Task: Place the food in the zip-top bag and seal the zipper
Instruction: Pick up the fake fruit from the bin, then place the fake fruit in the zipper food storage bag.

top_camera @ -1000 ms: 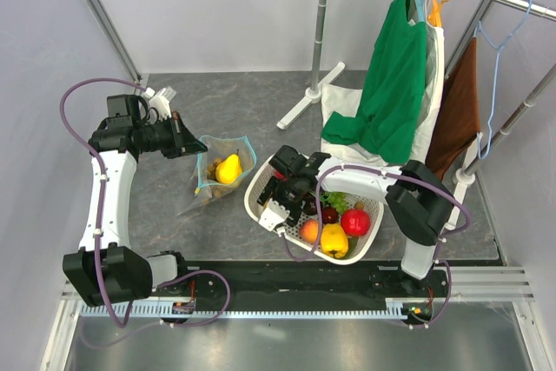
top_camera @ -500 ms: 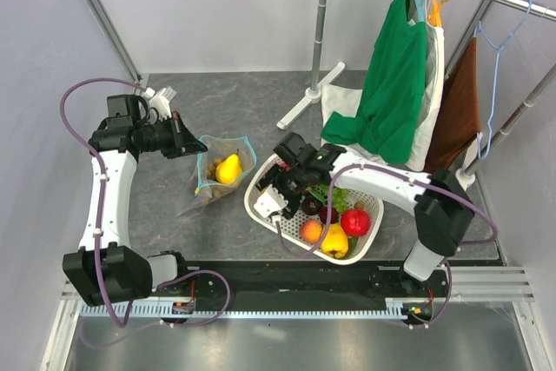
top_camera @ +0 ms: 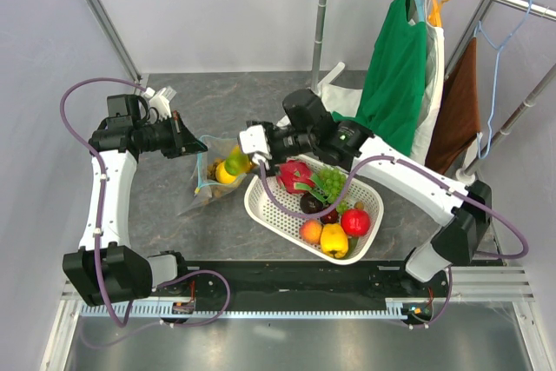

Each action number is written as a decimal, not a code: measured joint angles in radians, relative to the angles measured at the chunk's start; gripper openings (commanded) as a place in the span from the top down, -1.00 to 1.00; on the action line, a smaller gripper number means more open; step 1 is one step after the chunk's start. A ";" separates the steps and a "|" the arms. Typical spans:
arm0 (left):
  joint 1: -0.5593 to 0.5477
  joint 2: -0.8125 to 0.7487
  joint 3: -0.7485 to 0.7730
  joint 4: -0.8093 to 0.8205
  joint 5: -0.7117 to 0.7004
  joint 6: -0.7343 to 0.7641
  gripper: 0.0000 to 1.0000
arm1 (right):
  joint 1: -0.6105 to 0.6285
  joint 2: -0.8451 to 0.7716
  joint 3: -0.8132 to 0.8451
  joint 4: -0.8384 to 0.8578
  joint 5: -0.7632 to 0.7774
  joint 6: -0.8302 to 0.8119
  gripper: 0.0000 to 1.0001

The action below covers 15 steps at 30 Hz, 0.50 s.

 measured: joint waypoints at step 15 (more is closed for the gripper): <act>0.000 0.001 0.000 0.000 0.023 -0.024 0.96 | 0.018 0.269 0.132 0.303 -0.021 0.378 -0.76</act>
